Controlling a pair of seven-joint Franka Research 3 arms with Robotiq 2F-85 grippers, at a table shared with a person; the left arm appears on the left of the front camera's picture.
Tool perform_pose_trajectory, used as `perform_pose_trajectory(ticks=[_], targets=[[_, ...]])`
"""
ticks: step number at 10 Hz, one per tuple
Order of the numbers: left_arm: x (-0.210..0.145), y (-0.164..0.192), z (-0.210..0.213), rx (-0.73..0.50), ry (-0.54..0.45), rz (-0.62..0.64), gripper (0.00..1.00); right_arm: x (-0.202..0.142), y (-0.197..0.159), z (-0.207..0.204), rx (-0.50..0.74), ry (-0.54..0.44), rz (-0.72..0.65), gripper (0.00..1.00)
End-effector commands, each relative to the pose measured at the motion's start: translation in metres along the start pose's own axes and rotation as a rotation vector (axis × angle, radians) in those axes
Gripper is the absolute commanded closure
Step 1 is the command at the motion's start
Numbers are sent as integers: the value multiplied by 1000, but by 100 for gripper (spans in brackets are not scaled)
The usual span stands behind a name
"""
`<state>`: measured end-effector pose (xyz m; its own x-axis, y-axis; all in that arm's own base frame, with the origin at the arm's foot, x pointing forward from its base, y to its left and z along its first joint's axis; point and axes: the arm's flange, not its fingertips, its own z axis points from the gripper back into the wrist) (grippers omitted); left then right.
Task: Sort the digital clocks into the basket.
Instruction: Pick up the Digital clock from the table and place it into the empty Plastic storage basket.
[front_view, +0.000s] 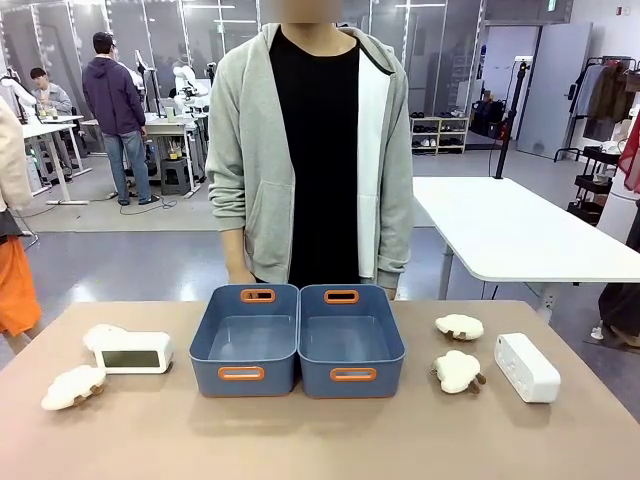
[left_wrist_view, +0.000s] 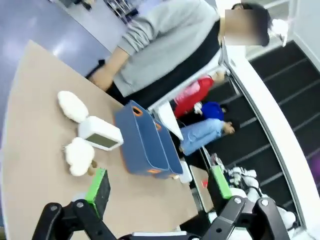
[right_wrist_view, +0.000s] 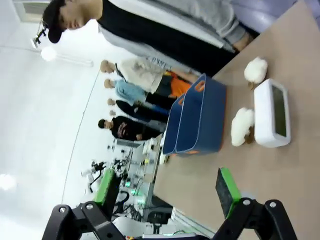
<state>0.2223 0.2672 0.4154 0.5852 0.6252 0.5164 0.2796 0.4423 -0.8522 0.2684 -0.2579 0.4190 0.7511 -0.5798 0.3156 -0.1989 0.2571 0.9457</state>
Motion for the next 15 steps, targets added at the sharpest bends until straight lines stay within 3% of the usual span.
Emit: perform_pose_trajectory(ticks=[1,2,15], targets=[[-56,-27,-38,20,9,-52,0,7,13,-35,-16,39,85,0],[0,0,0,0,0,0,0,0,0,0,0,0,0,0],[0,0,0,0,0,0,0,0,0,0,0,0,0,0]])
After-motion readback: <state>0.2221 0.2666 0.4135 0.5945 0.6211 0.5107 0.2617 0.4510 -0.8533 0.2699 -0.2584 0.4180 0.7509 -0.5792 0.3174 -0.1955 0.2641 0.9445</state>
